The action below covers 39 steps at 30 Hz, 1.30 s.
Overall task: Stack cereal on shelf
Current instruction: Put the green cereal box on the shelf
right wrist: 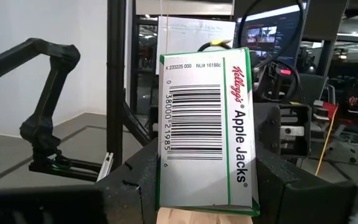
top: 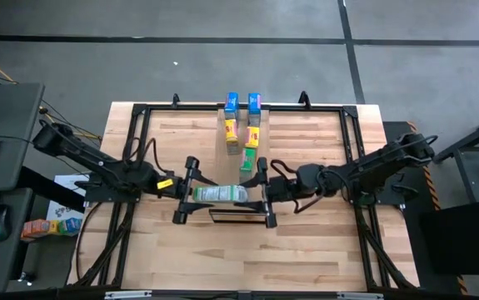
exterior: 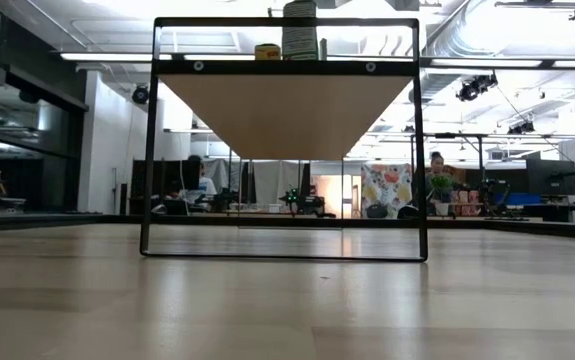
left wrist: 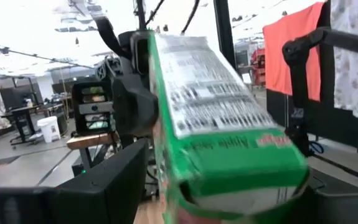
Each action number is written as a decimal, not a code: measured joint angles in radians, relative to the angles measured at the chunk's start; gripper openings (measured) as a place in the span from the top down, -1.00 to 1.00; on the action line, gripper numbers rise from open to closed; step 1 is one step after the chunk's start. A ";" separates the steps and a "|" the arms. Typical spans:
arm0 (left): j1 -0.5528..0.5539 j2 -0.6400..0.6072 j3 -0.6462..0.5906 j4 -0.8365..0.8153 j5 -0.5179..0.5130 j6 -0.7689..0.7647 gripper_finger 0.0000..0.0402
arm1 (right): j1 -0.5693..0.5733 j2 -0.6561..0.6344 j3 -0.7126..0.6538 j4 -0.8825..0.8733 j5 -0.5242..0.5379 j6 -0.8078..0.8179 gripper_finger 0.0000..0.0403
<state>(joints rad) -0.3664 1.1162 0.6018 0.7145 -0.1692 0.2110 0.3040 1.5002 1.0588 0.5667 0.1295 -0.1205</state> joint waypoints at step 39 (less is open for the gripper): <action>-0.073 0.003 0.411 -1.058 -0.154 -0.410 0.33 | 0.032 -0.105 0.000 -0.354 0.142 0.199 -0.36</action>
<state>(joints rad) -0.4391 1.1195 1.0129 -0.3436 -0.3227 -0.1986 0.3365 1.3955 1.0588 0.2123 0.2715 0.0788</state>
